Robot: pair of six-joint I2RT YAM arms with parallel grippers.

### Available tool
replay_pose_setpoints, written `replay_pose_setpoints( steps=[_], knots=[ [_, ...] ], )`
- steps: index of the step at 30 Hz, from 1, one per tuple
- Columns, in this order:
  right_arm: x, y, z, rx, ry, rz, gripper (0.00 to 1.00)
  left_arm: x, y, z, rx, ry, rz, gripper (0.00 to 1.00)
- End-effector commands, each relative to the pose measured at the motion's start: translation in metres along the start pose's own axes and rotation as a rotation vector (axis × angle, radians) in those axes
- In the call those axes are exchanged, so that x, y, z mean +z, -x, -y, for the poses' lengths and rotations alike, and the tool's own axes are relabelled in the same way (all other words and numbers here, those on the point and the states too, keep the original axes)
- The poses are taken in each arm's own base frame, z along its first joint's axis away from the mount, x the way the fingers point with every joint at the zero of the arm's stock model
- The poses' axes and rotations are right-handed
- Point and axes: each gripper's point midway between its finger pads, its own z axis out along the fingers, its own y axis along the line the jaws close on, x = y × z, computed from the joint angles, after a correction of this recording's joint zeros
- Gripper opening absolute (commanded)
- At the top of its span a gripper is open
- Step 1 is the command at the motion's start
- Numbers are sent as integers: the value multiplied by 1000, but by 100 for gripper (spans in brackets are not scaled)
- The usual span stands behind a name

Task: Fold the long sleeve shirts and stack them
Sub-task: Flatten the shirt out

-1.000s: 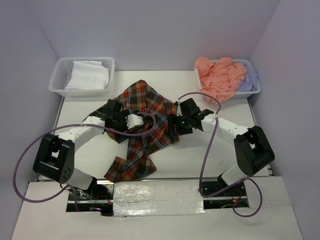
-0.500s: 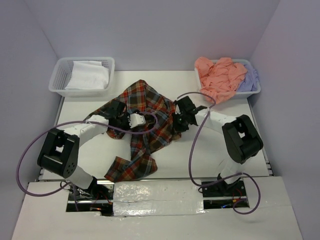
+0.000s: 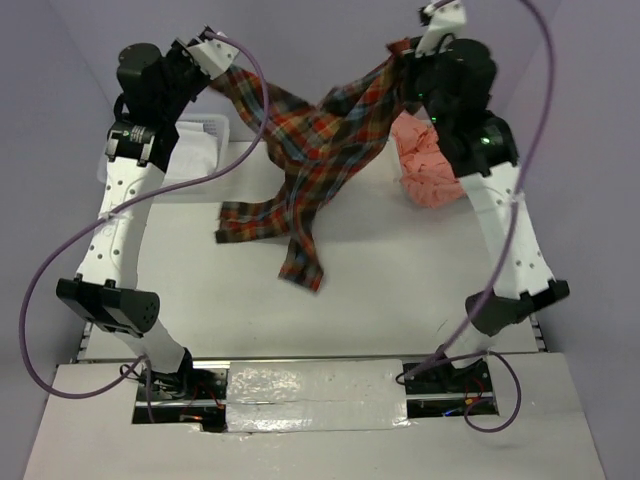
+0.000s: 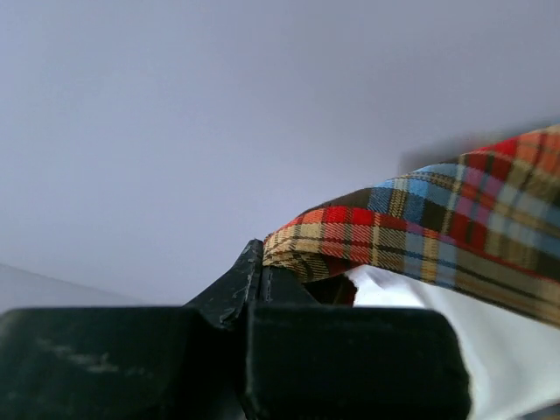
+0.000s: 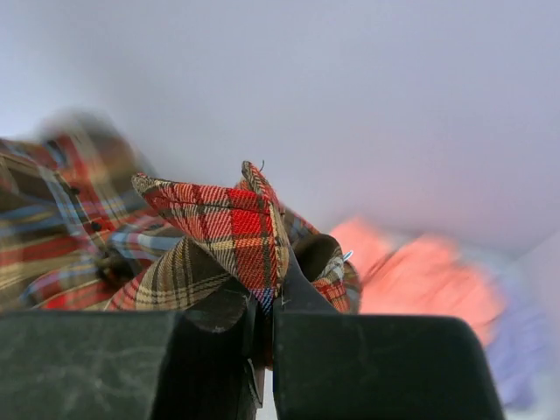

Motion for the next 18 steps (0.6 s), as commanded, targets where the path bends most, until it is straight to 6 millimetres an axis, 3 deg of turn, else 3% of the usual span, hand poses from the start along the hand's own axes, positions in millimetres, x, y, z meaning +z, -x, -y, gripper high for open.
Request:
replay_pose_setpoints(
  steps=[1,3,4,5,7,8,11,15,18],
  knots=[
    [-58,67,41,-102,-122,153,0,-15,33,-40,69,116,76,0],
    [-72,75,42,-97,-112,196,0,-32,31,-63,93,199,58,0],
    [-95,95,47,-81,-117,271,0,-38,32,-71,104,225,58,0],
    [-97,89,47,-81,-109,266,0,-48,33,-83,108,262,60,0],
    [-124,103,52,-65,-107,330,0,-60,35,-92,122,285,57,0],
    [-129,102,52,-66,-103,331,0,-68,36,-96,133,291,51,0],
    [-162,114,52,-57,-60,382,0,-86,45,-103,166,303,57,0],
    [-208,127,35,-56,85,459,0,-102,49,-99,169,259,50,0],
    [-216,126,26,-31,138,474,0,-107,44,-96,171,254,27,0]
  ],
)
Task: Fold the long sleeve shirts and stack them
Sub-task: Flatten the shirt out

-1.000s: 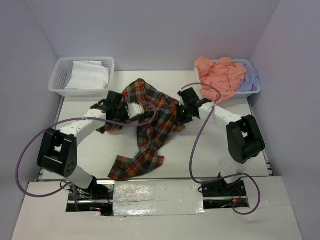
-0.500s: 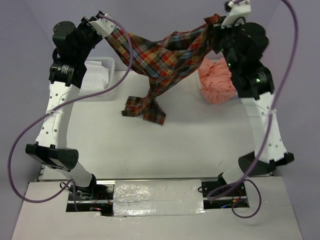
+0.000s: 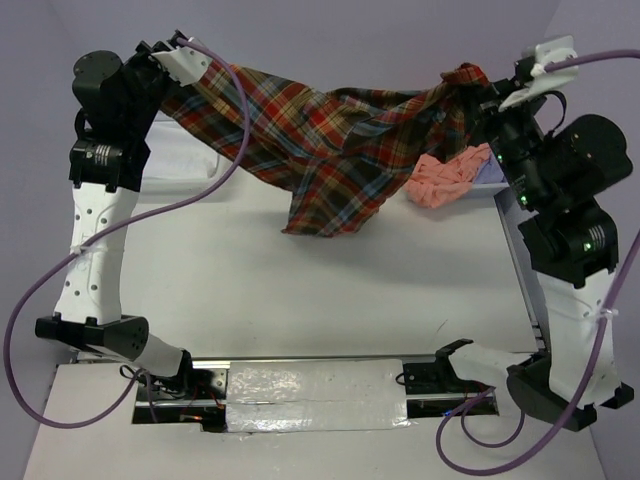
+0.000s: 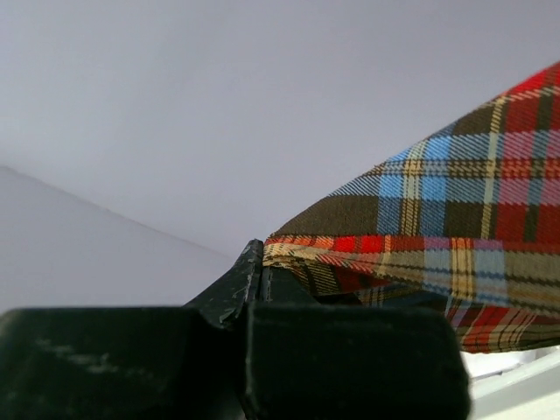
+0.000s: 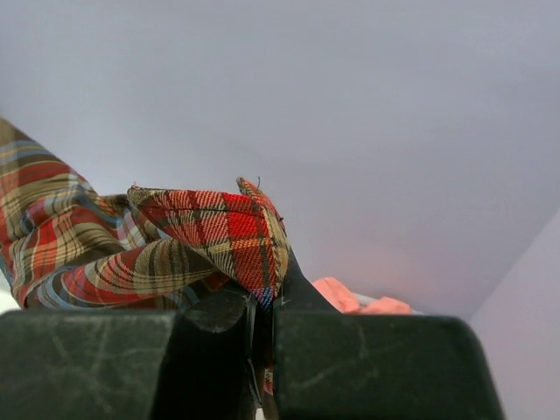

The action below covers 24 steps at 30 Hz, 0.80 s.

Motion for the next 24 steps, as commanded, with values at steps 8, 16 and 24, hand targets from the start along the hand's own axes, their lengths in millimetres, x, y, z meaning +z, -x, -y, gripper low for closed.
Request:
replay_pose_setpoints(
  steps=[8,16,24],
  knots=[
    [77,-101,-38,50,84,-269,7,-18,-45,70,-23,-185,-93,0],
    [142,-311,-75,160,84,-822,69,-71,-125,231,-114,-579,-219,0],
    [92,-344,-99,267,115,-897,100,-125,-176,322,-168,-752,-318,0]
  ],
)
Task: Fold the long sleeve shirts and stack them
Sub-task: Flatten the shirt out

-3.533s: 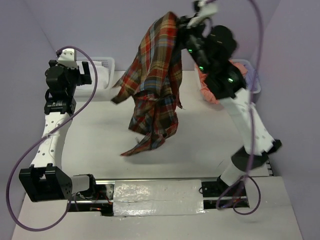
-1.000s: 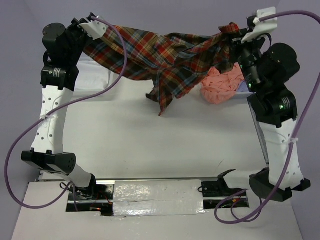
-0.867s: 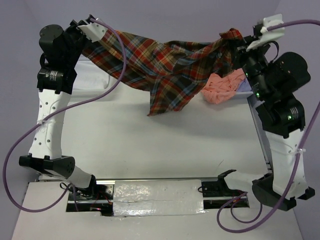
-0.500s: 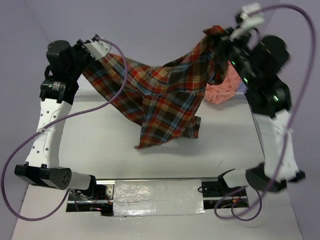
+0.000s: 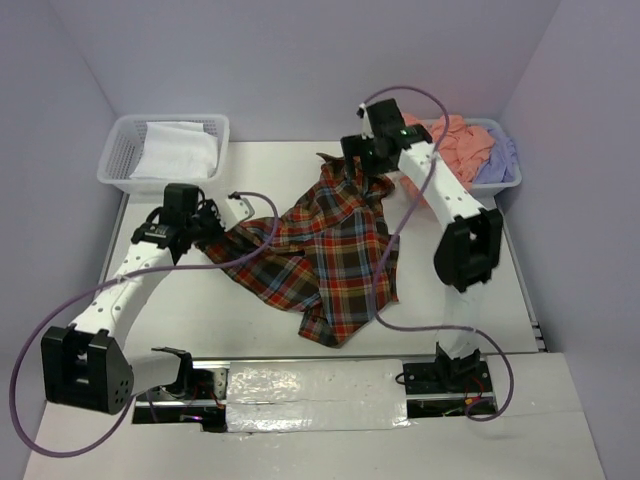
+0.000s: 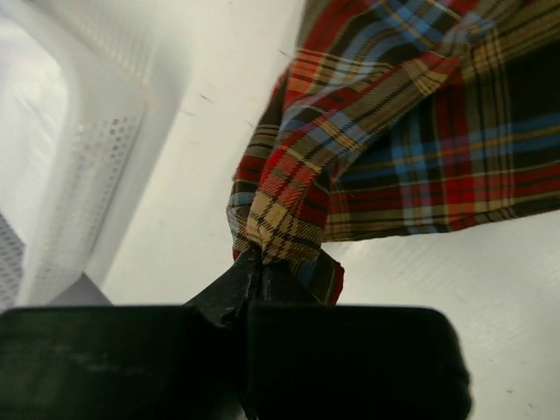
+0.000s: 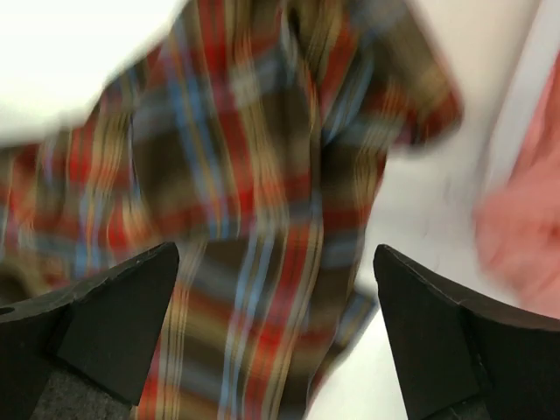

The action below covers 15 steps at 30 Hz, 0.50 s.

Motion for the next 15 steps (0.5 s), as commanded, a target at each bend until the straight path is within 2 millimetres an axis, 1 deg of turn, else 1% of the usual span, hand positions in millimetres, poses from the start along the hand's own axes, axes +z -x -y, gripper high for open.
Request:
replay_pose_setpoints(
  steps=[1,2,3,4,5,6,7,8,9,10,11,12,13,14,15],
  knots=[
    [-93,17,-14,47,65,225,100,-4,11,3,-22,33,87,0],
    [-114,15,-14,55,75,275,98,-3,8,6,-27,28,81,0],
    [-96,-26,-12,70,69,184,94,0,3,13,-37,16,73,0],
    [-96,-43,-14,76,92,161,89,0,1,15,-41,14,71,0],
    [-106,-54,-17,93,109,164,76,0,0,18,-51,8,68,0],
    [-93,-92,-17,103,112,80,69,1,-3,21,-55,2,63,0],
    [-93,-109,-21,117,141,45,62,1,-4,22,-60,1,60,0],
    [-101,-120,-25,145,158,45,50,1,-6,24,-67,-1,55,0],
    [-93,-153,-26,166,164,-25,46,1,-8,25,-72,1,51,0],
    [-94,-168,-29,185,183,-45,45,1,-9,25,-72,5,49,0],
    [-102,-171,-33,216,207,-13,49,1,-9,25,-74,6,48,0],
    [-95,-201,-33,242,212,-67,56,1,-11,27,-75,3,45,0],
    [-93,-212,-35,259,224,-75,65,2,-11,26,-74,5,45,0],
    [-95,-215,-43,277,268,-60,79,2,-11,27,-76,4,46,0],
    [-88,-239,-45,291,275,-108,85,2,-11,28,-77,2,48,0]
  ],
)
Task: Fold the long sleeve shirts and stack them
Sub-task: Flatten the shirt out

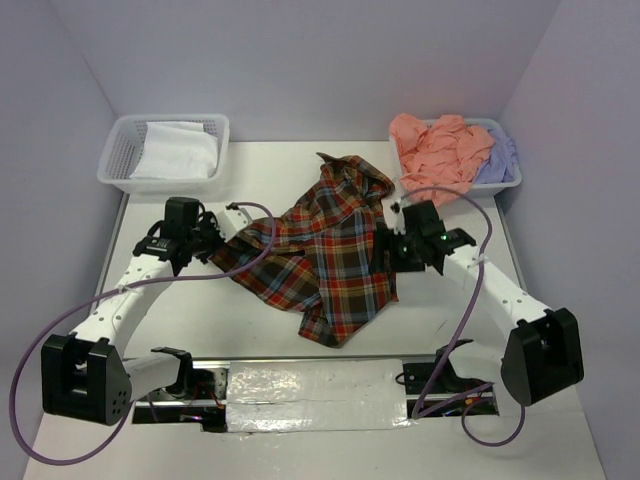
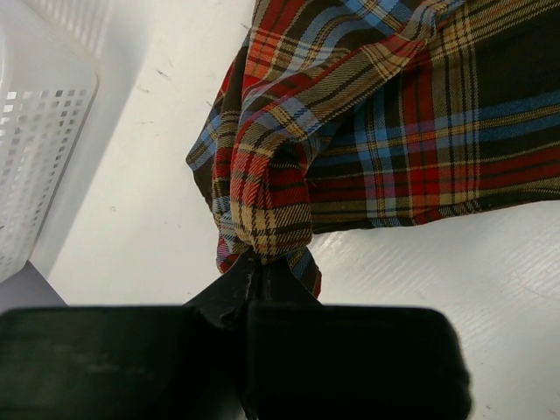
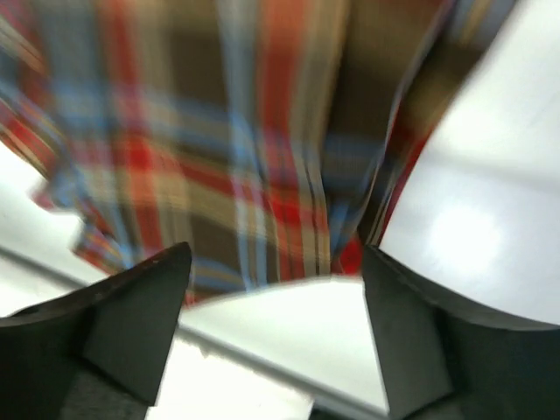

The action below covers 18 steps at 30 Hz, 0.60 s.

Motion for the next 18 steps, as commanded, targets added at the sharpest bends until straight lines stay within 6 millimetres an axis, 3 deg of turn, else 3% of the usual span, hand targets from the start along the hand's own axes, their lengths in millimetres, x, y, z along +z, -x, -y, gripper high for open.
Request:
replay_pose_setpoints(
  steps=[1,3,5,8,10,16,18],
  knots=[
    [11,-24,-14,79,110,-3,87,-3,12,-4,-9,25,53,0],
    [24,-35,-10,100,113,-19,89,-3,15,-4,-8,25,63,0],
    [34,-37,-9,105,120,-28,84,-3,15,-6,-5,29,64,0],
    [40,-29,-12,101,133,-11,66,-4,14,-7,-2,35,62,0],
    [40,-25,-11,91,127,11,57,-5,13,-6,-2,39,59,0],
    [40,-22,-8,70,116,44,50,-5,8,-8,7,59,43,0],
    [43,-24,-8,73,118,30,42,-4,8,-10,12,63,43,0]
  ],
)
